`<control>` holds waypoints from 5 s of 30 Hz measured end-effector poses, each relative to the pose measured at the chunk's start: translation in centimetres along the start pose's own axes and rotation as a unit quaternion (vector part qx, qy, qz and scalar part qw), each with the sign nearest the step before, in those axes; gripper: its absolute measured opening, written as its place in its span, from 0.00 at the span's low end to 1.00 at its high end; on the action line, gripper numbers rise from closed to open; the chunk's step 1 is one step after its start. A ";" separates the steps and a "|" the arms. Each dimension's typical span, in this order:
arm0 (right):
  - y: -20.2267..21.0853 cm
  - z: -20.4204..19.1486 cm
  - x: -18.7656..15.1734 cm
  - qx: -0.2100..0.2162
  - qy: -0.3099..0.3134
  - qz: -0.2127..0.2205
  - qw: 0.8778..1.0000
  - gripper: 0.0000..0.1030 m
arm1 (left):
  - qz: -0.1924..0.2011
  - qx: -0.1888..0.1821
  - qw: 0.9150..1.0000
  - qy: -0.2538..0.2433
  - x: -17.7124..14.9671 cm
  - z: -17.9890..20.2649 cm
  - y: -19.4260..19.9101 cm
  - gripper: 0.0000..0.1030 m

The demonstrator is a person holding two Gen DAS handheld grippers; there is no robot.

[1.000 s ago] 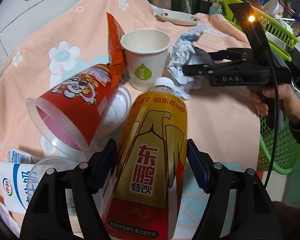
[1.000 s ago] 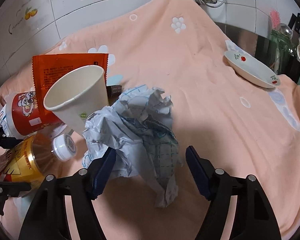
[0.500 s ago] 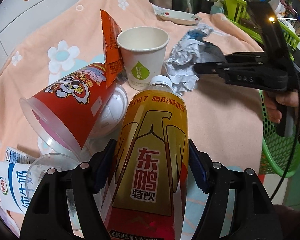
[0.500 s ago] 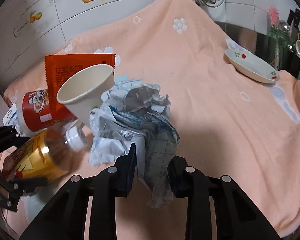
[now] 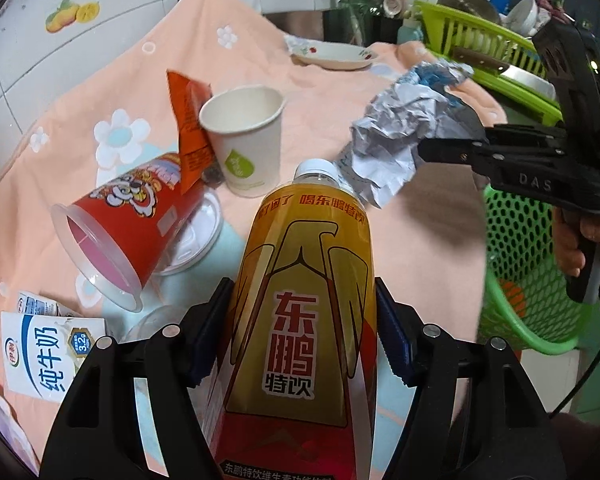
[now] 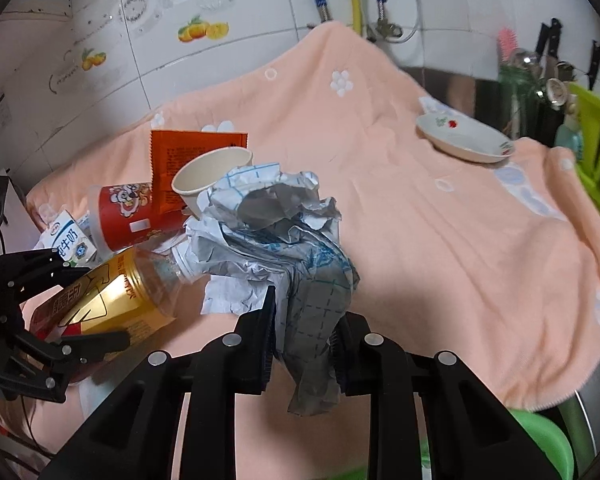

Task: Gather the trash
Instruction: 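Carry the gold bottle and foil over the green basket with both tools, then open both tools to drop the bottle and foil into the basket, then move both tools back toward the milk cartons and clear plastic cup, then grasp the white milk carton with the left tool while the right tool grasps the clear cup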

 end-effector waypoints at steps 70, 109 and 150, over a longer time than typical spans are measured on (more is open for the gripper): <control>21.3 9.0 -14.0 -0.148 -0.126 0.041 0.980 0.75 | 0.041 -0.133 0.989 -0.047 1.7 21.6 1.8 0.70; 5.5 -10.4 -3.9 0.101 0.008 -0.017 0.995 0.76 | 0.053 0.182 0.948 0.257 -4.8 -16.7 10.7 0.70; -10.9 -21.4 -0.9 0.234 0.047 -0.120 0.964 0.60 | 0.029 0.068 0.957 0.280 -6.1 -22.0 5.2 0.78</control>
Point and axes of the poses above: each gripper's, at about its wrist camera, not at the fingertips, and y roughly against the way its jaws point, z to its right, x to its top, the point moved 8 cm from there along -y, roughly the way its jaws point, and after that the axes turned 3 degrees about z, right-handed, at the moved point
